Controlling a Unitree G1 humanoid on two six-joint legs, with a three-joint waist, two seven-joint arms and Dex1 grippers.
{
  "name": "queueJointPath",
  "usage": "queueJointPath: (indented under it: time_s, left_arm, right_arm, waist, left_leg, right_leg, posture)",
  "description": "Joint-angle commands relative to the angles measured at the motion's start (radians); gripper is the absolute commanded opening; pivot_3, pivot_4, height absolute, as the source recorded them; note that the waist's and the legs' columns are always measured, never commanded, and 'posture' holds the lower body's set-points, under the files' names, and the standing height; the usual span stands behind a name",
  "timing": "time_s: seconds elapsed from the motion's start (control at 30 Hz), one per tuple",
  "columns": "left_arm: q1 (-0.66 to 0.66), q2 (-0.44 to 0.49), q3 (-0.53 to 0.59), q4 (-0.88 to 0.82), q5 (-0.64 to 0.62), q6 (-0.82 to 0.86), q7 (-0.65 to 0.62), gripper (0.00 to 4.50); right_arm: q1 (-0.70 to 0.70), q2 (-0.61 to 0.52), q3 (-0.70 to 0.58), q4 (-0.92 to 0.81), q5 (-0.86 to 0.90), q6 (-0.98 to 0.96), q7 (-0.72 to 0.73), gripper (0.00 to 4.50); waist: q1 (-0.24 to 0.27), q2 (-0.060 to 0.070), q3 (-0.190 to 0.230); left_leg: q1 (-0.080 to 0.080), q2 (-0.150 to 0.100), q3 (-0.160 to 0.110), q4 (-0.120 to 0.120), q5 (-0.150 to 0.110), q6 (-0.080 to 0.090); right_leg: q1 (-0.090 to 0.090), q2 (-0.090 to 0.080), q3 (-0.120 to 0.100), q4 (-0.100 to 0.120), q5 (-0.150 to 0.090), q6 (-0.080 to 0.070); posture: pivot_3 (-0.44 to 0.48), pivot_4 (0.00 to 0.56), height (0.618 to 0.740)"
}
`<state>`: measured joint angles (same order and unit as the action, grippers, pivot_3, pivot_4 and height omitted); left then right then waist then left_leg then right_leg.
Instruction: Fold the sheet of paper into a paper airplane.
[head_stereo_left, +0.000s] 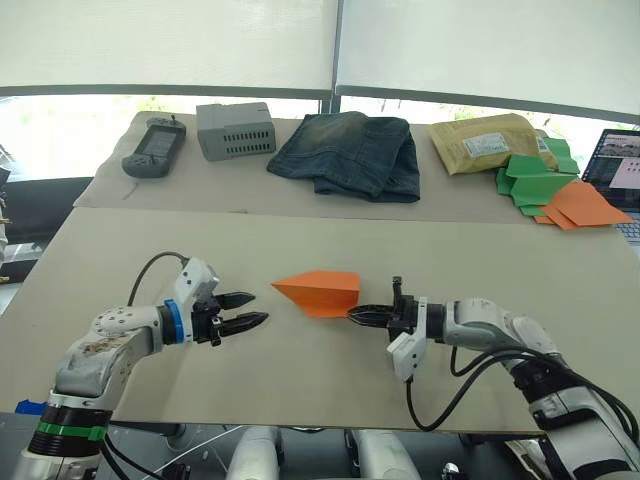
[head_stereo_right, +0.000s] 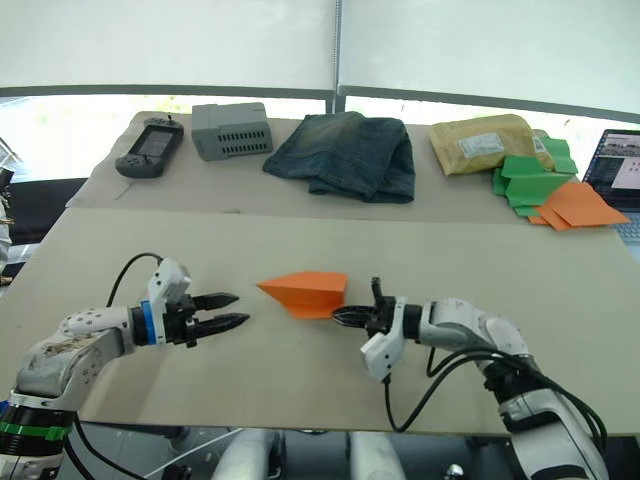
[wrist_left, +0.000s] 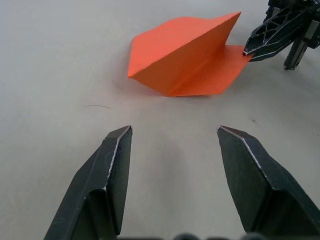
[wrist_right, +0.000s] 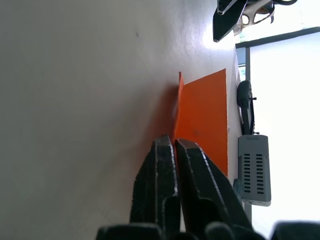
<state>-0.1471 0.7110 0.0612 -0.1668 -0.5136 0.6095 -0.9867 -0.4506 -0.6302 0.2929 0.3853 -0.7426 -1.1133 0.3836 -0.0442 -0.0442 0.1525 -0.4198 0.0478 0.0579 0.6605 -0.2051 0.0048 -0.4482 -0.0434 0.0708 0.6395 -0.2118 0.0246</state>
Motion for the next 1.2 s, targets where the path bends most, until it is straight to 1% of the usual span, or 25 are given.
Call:
queueJointPath:
  time_s: [0.03, 0.13, 0.23, 0.3, 0.33, 0.37, 0.4, 0.43, 0.5, 0.53, 0.63, 0.7, 0.77, 0.87, 0.9, 1.03, 1.2]
  left_arm:
    - [-0.003, 0.001, 0.007, -0.011, -0.003, -0.024, -0.01, 2.86]
    - [-0.002, 0.004, 0.01, -0.011, -0.008, -0.02, -0.018, 2.86]
    - [0.001, 0.008, 0.021, -0.02, -0.029, -0.007, -0.032, 2.86]
    - [0.006, 0.009, 0.022, -0.032, -0.039, -0.002, -0.041, 2.86]
    - [0.007, 0.008, 0.021, -0.036, -0.04, -0.002, -0.043, 2.86]
    - [0.005, 0.006, 0.021, -0.042, -0.047, 0.001, -0.042, 2.86]
    - [0.003, 0.004, 0.02, -0.047, -0.053, 0.006, -0.042, 2.86]
    - [0.0, 0.002, 0.019, -0.052, -0.059, 0.01, -0.04, 2.86]
    - [-0.005, -0.001, 0.015, -0.058, -0.063, 0.012, -0.033, 2.86]
    - [-0.006, -0.003, 0.012, -0.06, -0.062, 0.013, -0.03, 2.86]
    - [-0.004, -0.005, 0.008, -0.064, -0.059, 0.012, -0.026, 2.86]
    - [0.003, -0.005, 0.01, -0.069, -0.058, 0.014, -0.019, 2.86]
    - [0.015, -0.002, 0.017, -0.077, -0.058, 0.016, -0.013, 2.86]
    - [0.03, 0.002, 0.027, -0.091, -0.068, 0.021, -0.009, 2.86]
    - [0.034, 0.003, 0.029, -0.094, -0.07, 0.023, -0.008, 2.86]
    - [0.04, 0.009, 0.035, -0.099, -0.072, 0.028, -0.008, 2.86]
    - [0.034, 0.011, 0.028, -0.098, -0.074, 0.029, -0.015, 2.86]
  right_arm:
    - [0.008, -0.037, 0.0, -0.032, 0.042, 0.004, -0.018, 1.59]
    - [0.026, -0.118, -0.006, -0.121, 0.255, 0.054, 0.08, 2.68]
    - [0.023, -0.179, -0.01, -0.223, 0.415, 0.132, 0.159, 3.71]
    - [0.016, -0.198, -0.01, -0.267, 0.509, 0.203, 0.211, 4.42]
    - [0.012, -0.197, -0.01, -0.282, 0.552, 0.246, 0.235, 4.47]
    - [0.001, -0.184, -0.007, -0.294, 0.613, 0.329, 0.274, 4.47]
    - [-0.009, -0.164, -0.006, -0.306, 0.68, 0.425, 0.311, 4.47]
    - [-0.025, -0.136, -0.008, -0.314, 0.74, 0.522, 0.34, 4.47]
    - [-0.064, -0.075, -0.004, -0.311, 0.827, 0.722, 0.402, 3.86]
    - [-0.086, -0.052, -0.003, -0.301, 0.831, 0.794, 0.418, 3.58]
    - [-0.132, 0.011, 0.003, -0.297, 0.874, 1.002, 0.476, 2.51]
    - [-0.159, 0.05, 0.004, -0.3, 0.881, 1.12, 0.486, 1.84]
    - [-0.161, 0.07, 0.02, -0.331, 0.877, 1.257, 0.505, 1.16]
    - [-0.131, 0.082, 0.038, -0.395, 0.887, 1.401, 0.54, 0.1]
    - [-0.119, 0.083, 0.044, -0.416, 0.89, 1.439, 0.55, 0.04]
    - [-0.047, 0.077, 0.067, -0.481, 0.863, 1.463, 0.561, 0.04]
    - [0.005, 0.097, 0.065, -0.539, 0.892, 1.517, 0.57, 0.04]
  waist:
    - [0.0, 0.0, 0.0]
    - [0.001, 0.0, 0.0]
    - [0.001, -0.001, 0.0]
    - [-0.002, -0.001, 0.001]
    - [-0.002, -0.002, 0.001]
    - [-0.002, -0.002, 0.001]
    - [-0.001, -0.002, 0.001]
    - [-0.002, -0.002, 0.001]
    - [-0.003, -0.002, 0.001]
    - [-0.001, -0.002, 0.001]
    - [0.003, -0.002, 0.001]
    - [0.007, -0.002, 0.001]
    - [0.008, -0.002, 0.001]
    - [0.009, -0.002, 0.001]
    - [0.01, -0.002, 0.001]
    - [0.014, -0.002, 0.001]
    - [0.012, -0.002, 0.001]
  left_leg:
    - [0.0, 0.0, 0.0, 0.0, 0.0, 0.0]
    - [0.001, 0.0, -0.001, 0.0, 0.0, 0.0]
    - [0.001, 0.0, -0.001, 0.0, 0.0, 0.0]
    - [0.006, 0.0, -0.002, 0.0, 0.0, 0.0]
    - [0.009, 0.0, -0.002, 0.0, 0.0, 0.0]
    - [0.01, 0.001, -0.001, 0.0, 0.0, 0.0]
    - [0.011, 0.001, -0.001, 0.0, 0.0, 0.0]
    - [0.011, 0.001, -0.001, 0.0, 0.0, 0.0]
    - [0.013, 0.001, -0.001, 0.0, 0.0, 0.0]
    - [0.013, 0.001, -0.001, 0.0, 0.0, 0.0]
    - [0.013, 0.001, -0.002, 0.0, 0.0, 0.0]
    - [0.012, 0.001, -0.003, 0.0, 0.0, 0.0]
    - [0.01, 0.001, -0.003, 0.0, 0.0, 0.0]
    - [0.009, 0.001, -0.003, 0.0, 0.0, 0.0]
    - [0.009, 0.001, -0.003, 0.0, 0.0, 0.0]
    - [0.009, 0.001, -0.004, 0.0, 0.0, 0.0]
    - [0.01, 0.001, -0.003, 0.0, 0.0, 0.0]
  right_leg:
    - [0.0, 0.0, 0.0, 0.001, 0.0, 0.0]
    - [0.0, 0.0, 0.0, 0.001, -0.001, 0.0]
    - [0.002, 0.0, 0.0, 0.002, -0.001, 0.001]
    - [0.006, 0.0, 0.0, 0.001, -0.002, 0.001]
    - [0.008, 0.001, 0.0, 0.002, -0.003, 0.0]
    - [0.009, 0.001, 0.0, 0.002, -0.004, -0.001]
    - [0.01, 0.001, -0.001, 0.002, -0.007, -0.007]
    - [0.01, 0.001, 0.0, 0.003, -0.007, -0.007]
    - [0.011, 0.001, 0.0, 0.004, -0.007, -0.007]
    - [0.011, 0.001, 0.0, 0.004, -0.007, -0.007]
    - [0.011, 0.001, -0.001, 0.005, -0.007, -0.007]
    - [0.01, 0.001, -0.001, 0.005, -0.007, -0.006]
    - [0.01, 0.001, -0.002, 0.005, -0.007, -0.005]
    - [0.009, 0.0, -0.002, 0.004, -0.006, -0.004]
    - [0.009, 0.0, -0.002, 0.004, -0.006, -0.004]
    - [0.008, 0.0, -0.002, 0.004, -0.008, -0.006]
    - [0.008, 0.001, -0.002, 0.004, -0.009, -0.007]
  posture:
    - [0.0, 0.15, 0.718]
    - [0.0, 0.15, 0.718]
    - [0.0, 0.15, 0.718]
    - [0.0, 0.15, 0.718]
    - [0.0, 0.15, 0.718]
    - [0.0, 0.15, 0.718]
    - [0.0, 0.15, 0.718]
    - [0.0, 0.15, 0.718]
    - [0.0, 0.15, 0.718]
    - [0.0, 0.15, 0.718]
    - [0.0, 0.15, 0.718]
    - [0.0, 0.15, 0.718]
    - [0.0, 0.15, 0.718]
    - [0.0, 0.15, 0.718]
    - [0.0, 0.15, 0.718]
    - [0.0, 0.15, 0.718]
    - [0.0, 0.15, 0.718]
